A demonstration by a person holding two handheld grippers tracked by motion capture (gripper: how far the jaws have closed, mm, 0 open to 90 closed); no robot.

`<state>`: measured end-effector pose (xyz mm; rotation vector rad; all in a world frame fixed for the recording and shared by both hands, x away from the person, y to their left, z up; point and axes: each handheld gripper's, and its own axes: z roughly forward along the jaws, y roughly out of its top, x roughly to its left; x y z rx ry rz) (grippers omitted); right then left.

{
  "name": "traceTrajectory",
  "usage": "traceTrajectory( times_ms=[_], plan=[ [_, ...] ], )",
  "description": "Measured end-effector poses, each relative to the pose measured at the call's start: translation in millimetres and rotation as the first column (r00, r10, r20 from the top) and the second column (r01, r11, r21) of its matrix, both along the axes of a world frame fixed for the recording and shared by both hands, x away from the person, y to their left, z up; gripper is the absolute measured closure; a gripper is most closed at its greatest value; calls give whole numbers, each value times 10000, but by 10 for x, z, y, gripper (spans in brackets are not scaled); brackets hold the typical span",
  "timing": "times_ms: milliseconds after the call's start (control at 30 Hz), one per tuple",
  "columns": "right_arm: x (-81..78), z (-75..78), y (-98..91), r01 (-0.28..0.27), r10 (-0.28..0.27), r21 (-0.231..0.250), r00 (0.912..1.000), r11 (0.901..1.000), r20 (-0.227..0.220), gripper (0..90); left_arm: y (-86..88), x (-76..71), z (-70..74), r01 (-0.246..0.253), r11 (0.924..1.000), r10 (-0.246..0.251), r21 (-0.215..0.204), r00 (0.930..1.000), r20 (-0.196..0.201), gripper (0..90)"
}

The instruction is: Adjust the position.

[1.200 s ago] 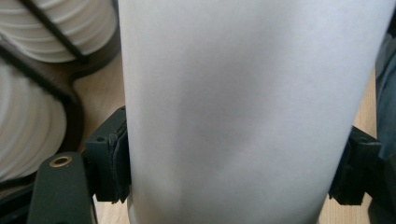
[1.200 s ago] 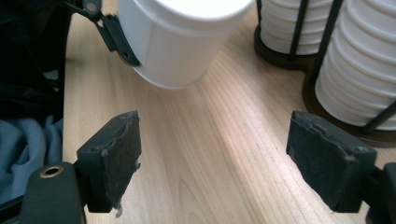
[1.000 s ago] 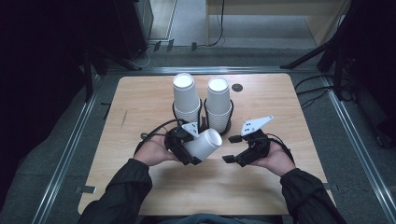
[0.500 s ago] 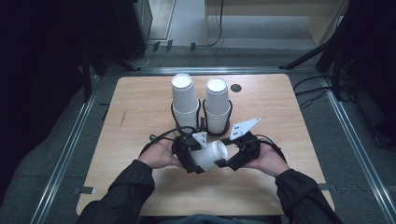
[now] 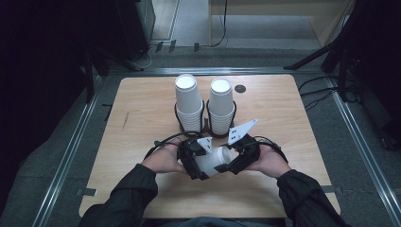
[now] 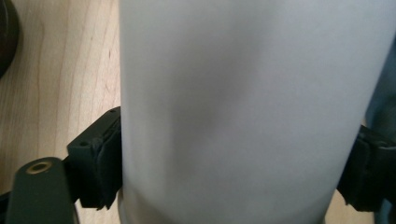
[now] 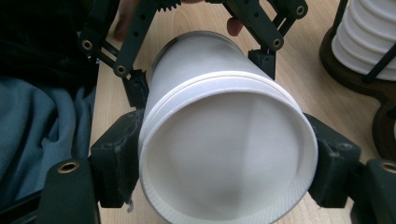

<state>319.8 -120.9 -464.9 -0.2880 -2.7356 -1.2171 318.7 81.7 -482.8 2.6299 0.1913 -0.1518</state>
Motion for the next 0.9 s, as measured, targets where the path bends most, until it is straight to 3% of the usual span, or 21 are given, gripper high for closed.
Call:
traceTrajectory(
  times_ms=[133,233,267,367,433,533,600,633,667,767,800,900],
  plan=[
    [4,14,-39,174,-174,15,9998,9998,75,246,40,16,30,-186,9990,182,-396,9998,-103,0],
    [13,20,-65,234,-234,18,9996,9997,125,246,99,30,64,-315,9942,317,-1032,9995,11,0],
    [13,20,-75,287,-287,9,9995,9996,132,246,141,41,85,-347,9917,385,-1241,9989,284,0],
    [31,23,-132,460,-459,-42,9989,9989,126,245,214,72,105,-614,9848,665,-1624,9974,262,0],
    [41,25,-159,574,-573,-18,9982,9984,158,245,256,87,103,-856,9811,941,-1735,9947,415,0],
    [57,38,-206,801,-802,74,9967,9968,154,245,299,97,105,-1224,9759,1283,-1807,9915,213,0],
    [65,44,-238,941,-943,114,9954,9955,187,245,298,111,118,-1911,9672,1933,-1675,9811,-35,0],
    [68,46,-257,1032,-1033,71,9945,9946,150,245,300,111,124,-1976,9662,2010,-1655,9796,38,0],
    [80,39,-291,1250,-1250,22,9920,9922,168,245,316,101,138,-1697,9682,1712,-1840,9852,-76,0],
    [84,37,-333,1407,-1407,-20,9899,9900,156,245,326,97,154,-1744,9644,1786,-1989,9839,31,0],
    [94,42,-379,1572,-1574,73,9873,9875,212,245,346,85,174,-1816,9562,1911,-2296,9814,197,0],
    [103,60,-422,1695,-1699,299,9854,9851,100,245,368,89,189,-1919,9499,2000,-2467,9798,82,0]
  ],
)
